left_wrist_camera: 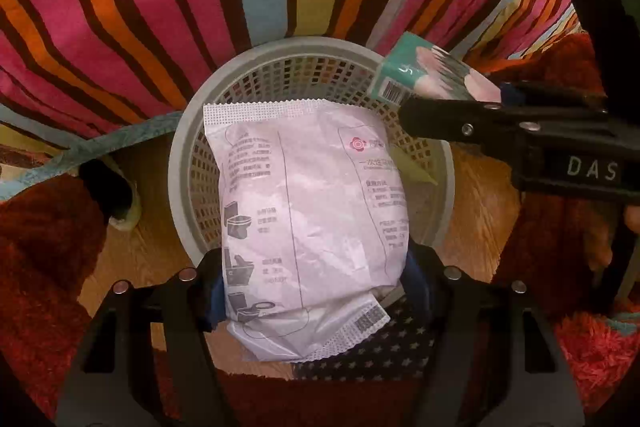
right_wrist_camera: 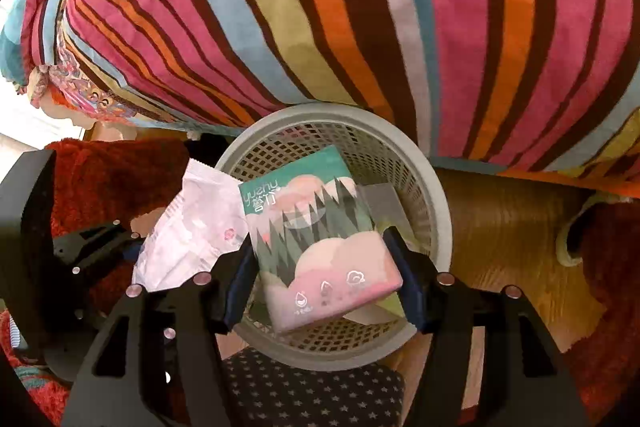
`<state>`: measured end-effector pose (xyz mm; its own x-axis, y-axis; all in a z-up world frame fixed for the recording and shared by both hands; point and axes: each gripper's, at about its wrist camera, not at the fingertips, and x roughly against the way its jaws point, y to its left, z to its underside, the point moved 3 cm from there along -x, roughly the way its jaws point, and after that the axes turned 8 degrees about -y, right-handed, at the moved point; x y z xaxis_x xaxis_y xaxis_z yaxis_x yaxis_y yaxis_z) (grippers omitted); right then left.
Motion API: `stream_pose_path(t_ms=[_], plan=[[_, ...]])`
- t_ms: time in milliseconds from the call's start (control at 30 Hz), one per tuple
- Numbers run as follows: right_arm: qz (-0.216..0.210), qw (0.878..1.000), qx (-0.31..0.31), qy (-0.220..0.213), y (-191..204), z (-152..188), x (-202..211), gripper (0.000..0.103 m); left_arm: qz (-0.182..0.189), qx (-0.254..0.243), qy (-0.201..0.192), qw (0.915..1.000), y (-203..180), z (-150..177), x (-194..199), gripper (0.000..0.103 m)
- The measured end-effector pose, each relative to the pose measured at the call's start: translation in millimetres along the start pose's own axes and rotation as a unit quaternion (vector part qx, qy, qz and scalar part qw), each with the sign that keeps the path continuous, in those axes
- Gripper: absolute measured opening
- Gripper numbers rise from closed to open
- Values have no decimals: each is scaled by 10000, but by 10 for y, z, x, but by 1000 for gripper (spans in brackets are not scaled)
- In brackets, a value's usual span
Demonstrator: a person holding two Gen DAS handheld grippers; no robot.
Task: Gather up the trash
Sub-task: 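Carry wrapper and tissue pack over the wastebasket and open both tools, then move both open tools back over the remaining items on the bed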
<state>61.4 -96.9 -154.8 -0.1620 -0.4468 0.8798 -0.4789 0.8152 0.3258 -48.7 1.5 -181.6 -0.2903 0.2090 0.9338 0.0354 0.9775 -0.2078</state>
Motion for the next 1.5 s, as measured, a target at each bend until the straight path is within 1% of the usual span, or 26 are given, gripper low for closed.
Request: stream_pose_path(t_ms=[33, 67, 100, 133, 167, 200, 233, 367, 733, 900, 1000, 1200, 1267, 1300, 1367, 1400, 1500], plan=[[-13, 10000, 22, -10, 17, 1, 0, 59, -12, 8, 4, 10000, -16, -14, 1, 69], [-16, 10000, 32, -37, 13, 145, 9, 59, -21, 16, 11, 10000, -21, -3, -8, 69], [1, 10000, 36, -50, 20, 133, -18, 60, -39, 11, 27, 10000, -26, 34, -22, 70], [47, 10000, 38, -62, 5, 151, -11, 65, -106, -11, 60, 9999, -26, 35, -36, 72], [101, 9999, 43, -91, 2, 148, -14, 70, -144, -25, 75, 9999, -19, 37, -54, 81], [144, 9998, 48, -141, 1, 157, -16, 71, -180, -36, 82, 9998, -20, 35, -60, 85], [156, 9997, 51, -172, -11, 164, 0, 73, -200, -39, 73, 9998, -18, 30, -59, 86], [175, 9996, -19, -221, -40, 148, 26, 73, -195, 12, 60, 9998, 5, 40, -45, 86], [221, 9997, 14, -126, -30, 185, -25, 73, -191, 62, 136, 9997, 13, 50, -82, 87], [224, 9997, -32, -36, -65, 219, -59, 73, -163, 170, 231, 9995, 38, 62, -141, 87], [161, 9997, -135, -112, -98, 211, -14, 73, -143, 265, 232, 9993, 74, 57, -142, 87], [126, 9995, -219, -193, -124, 183, -1, 73, -99, 409, -66, 9991, 135, 7, -21, 87], [124, 9994, -104, -301, -82, 170, 63, 73, -117, 412, -292, 9987, 136, -34, 84, 87], [129, 9991, -2, -394, -44, 160, 126, 73, -131, 405, -423, 9982, 135, -58, 151, 87], [74, 9979, 200, -613, 35, 129, 277, 73, -149, 350, -810, 9960, 133, -139, 366, 87], [45, 9966, 318, -757, 82, 103, 387, 73, -165, 295, -1010, 9943, 133, -188, 498, 86], [-148, 9906, 556, -1239, 206, -36, 796, 73, -104, 195, -1439, 9893, 139, -343, 864, 87]])
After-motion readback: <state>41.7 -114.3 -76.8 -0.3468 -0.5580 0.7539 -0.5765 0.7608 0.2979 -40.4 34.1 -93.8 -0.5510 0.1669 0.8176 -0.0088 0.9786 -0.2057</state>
